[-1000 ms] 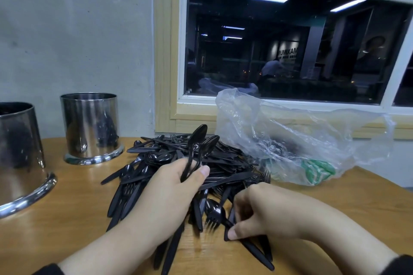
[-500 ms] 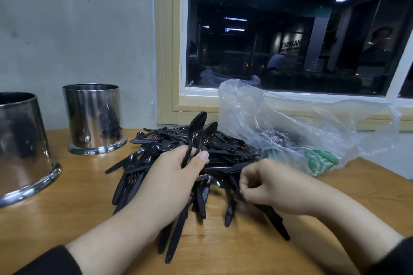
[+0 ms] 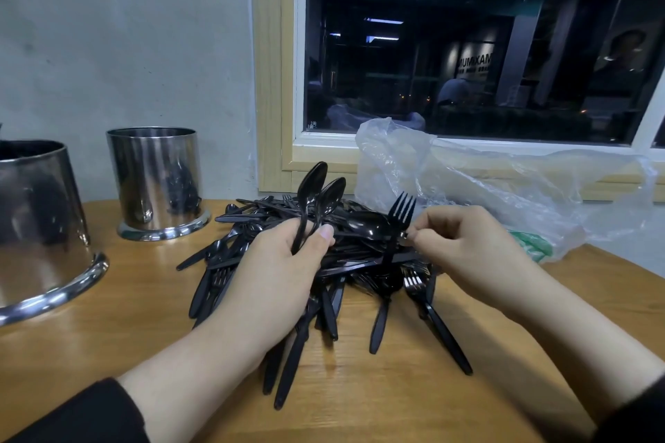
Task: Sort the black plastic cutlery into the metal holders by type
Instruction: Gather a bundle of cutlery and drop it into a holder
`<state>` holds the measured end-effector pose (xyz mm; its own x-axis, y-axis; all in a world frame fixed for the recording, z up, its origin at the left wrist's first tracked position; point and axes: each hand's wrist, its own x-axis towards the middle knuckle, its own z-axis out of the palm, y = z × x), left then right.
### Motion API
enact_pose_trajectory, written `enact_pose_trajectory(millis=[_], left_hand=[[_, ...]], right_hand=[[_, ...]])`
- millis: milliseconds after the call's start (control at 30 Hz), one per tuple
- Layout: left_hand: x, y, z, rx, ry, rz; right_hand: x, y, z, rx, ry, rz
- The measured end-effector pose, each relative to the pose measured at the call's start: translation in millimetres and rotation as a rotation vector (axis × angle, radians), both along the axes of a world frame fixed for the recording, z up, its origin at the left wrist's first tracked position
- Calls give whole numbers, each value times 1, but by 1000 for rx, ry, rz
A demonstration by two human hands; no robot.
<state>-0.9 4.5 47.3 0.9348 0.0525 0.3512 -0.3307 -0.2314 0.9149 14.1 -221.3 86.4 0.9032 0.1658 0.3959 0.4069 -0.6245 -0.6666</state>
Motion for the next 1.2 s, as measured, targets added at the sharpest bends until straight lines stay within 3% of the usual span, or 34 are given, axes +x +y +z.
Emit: enact_pose_trajectory(millis=[367,600,967,1200], left_hand=[[-3,-3,5,-60,-1,12],[-3,-2,3,-67,10,5],[-6,-16,6,-179,58,-96],[-12,-16,5,-162,88,-157]], right_hand=[[0,10,-6,371,-17,114],[0,17,-14,401,-10,139],[0,34,-29,460,153,315],[-6,39,-25,249,59,294]])
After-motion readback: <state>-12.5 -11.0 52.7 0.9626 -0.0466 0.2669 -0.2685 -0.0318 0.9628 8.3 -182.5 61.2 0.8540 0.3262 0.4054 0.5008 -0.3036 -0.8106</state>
